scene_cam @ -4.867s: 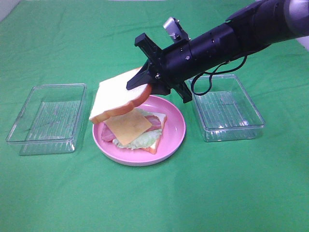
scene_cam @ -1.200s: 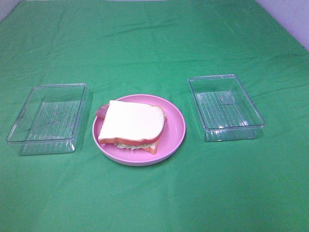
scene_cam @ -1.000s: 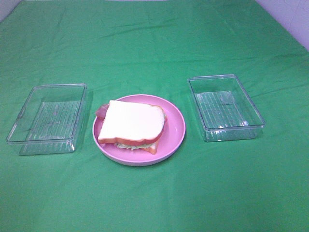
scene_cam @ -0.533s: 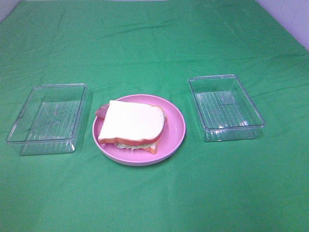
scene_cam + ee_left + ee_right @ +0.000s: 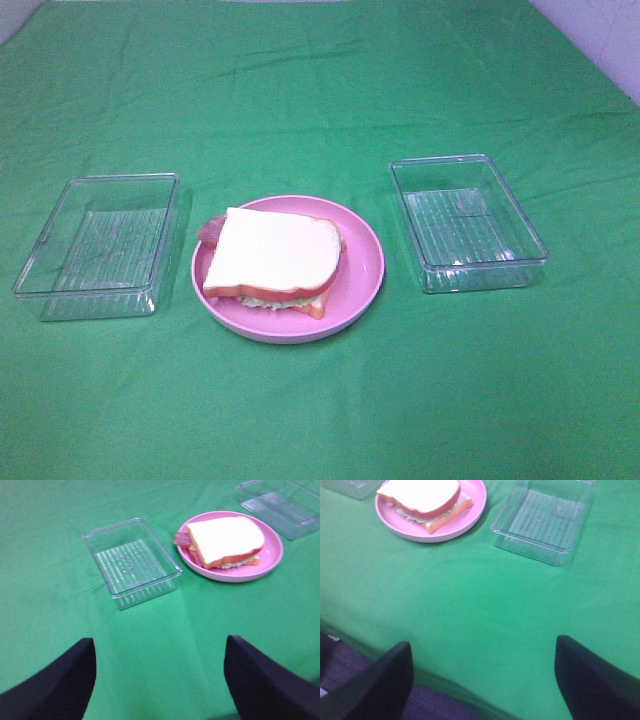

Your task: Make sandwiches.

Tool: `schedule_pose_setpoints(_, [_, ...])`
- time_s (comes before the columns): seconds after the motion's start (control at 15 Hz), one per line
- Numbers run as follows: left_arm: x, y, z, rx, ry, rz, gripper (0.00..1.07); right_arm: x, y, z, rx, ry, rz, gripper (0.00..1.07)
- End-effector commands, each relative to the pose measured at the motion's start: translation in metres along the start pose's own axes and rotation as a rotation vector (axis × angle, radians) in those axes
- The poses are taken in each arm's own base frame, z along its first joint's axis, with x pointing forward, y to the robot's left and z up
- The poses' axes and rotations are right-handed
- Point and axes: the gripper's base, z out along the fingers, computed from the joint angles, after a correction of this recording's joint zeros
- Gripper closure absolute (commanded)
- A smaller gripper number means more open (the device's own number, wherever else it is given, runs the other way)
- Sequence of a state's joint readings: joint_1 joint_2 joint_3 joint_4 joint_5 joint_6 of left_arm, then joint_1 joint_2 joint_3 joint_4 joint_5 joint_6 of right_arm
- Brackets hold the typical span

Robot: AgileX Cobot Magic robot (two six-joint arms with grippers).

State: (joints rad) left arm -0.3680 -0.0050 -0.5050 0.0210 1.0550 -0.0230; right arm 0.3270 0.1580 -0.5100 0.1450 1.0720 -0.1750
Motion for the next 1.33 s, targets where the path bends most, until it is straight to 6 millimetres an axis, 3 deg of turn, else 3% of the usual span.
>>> schedule_pose_setpoints(0.07, [0.001, -0.001, 0.000, -0.136, -0.014, -0.065, 0.37, 0.000, -0.002, 0.001, 0.108, -0.012, 0.079, 0.33])
schedule_pose_setpoints(0.13, [0.001, -0.002, 0.000, -0.229, -0.015, -0.110, 0.37, -0.001, -0.004, 0.001, 0.196, -0.011, 0.155, 0.33])
schedule_pose_setpoints(0.4, [0.001, -0.003, 0.000, -0.333, -0.016, -0.160, 0.37, -0.001, -0.004, 0.001, 0.236, -0.011, 0.189, 0.33])
schedule_pose_setpoints(1.0, [0.002, -0.004, -0.002, -0.344, -0.032, -0.162, 0.37, 0.014, 0.007, -0.015, 0.272, -0.167, 0.148, 0.34])
schedule_pose_setpoints(1.33, [0.002, -0.004, -0.002, -0.344, -0.032, -0.162, 0.37, 0.014, 0.007, -0.015, 0.273, -0.171, 0.147, 0.34])
